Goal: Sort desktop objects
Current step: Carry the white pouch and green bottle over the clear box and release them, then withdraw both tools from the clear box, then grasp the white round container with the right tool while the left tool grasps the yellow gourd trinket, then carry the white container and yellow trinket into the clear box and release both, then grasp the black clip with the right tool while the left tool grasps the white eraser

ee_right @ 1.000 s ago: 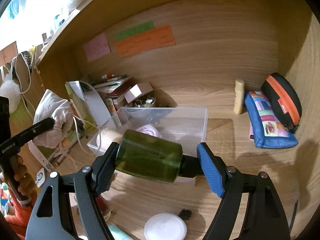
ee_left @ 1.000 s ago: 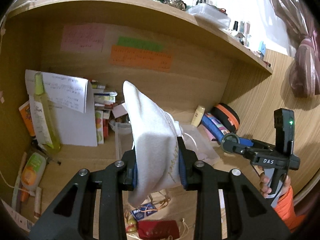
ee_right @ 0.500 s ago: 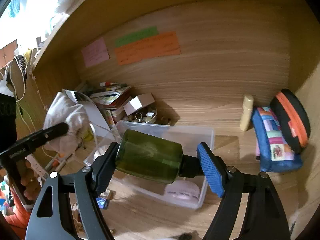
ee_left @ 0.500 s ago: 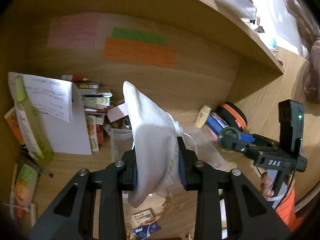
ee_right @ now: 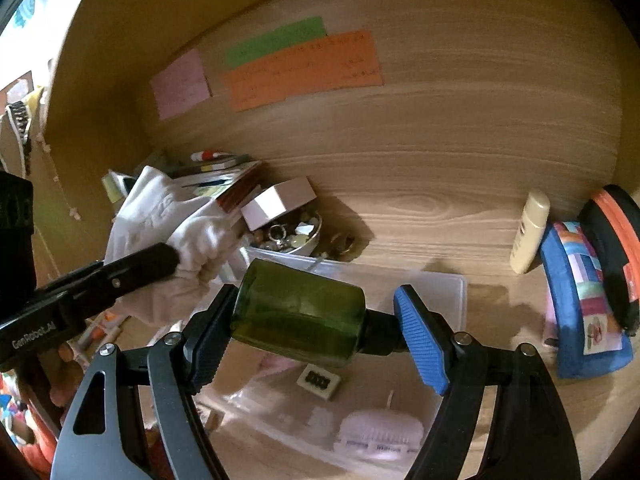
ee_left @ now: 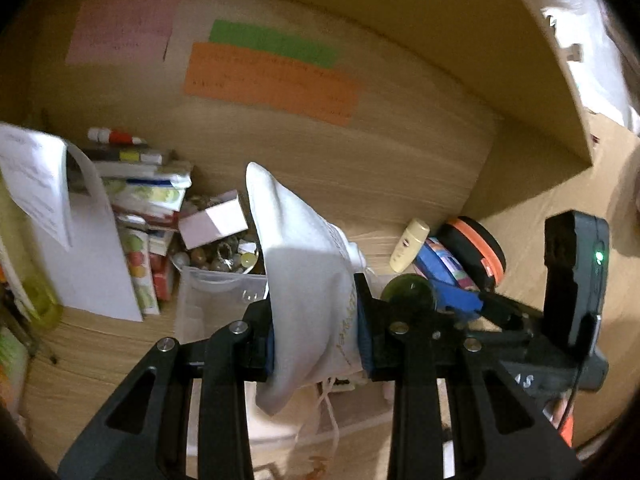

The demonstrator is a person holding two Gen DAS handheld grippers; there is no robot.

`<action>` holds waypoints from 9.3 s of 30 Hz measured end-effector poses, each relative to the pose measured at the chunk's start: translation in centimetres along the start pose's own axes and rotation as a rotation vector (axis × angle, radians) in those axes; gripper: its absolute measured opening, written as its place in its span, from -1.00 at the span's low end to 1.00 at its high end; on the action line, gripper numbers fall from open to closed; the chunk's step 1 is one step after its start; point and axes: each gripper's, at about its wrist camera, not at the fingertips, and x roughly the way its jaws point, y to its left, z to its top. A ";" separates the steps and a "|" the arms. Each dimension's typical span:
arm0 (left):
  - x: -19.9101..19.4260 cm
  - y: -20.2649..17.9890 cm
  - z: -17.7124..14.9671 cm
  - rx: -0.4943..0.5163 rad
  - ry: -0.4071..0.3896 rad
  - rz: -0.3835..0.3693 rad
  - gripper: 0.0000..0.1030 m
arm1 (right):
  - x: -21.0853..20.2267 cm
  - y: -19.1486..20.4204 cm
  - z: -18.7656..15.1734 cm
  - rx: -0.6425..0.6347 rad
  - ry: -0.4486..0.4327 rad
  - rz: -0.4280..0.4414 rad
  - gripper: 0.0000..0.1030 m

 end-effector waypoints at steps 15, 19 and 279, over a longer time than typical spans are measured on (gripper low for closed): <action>4.5 1.1 -2.0 0.023 0.130 0.083 -0.39 | 4.2 -0.6 -2.6 -0.065 0.111 -0.166 0.47; 5.0 0.9 -2.1 0.046 0.139 0.101 -0.37 | 4.9 -0.6 -3.0 -0.088 0.141 -0.188 0.47; 0.9 1.5 -13.0 0.200 0.399 0.240 -0.14 | -4.0 -1.0 -14.8 -0.132 0.278 -0.205 -0.37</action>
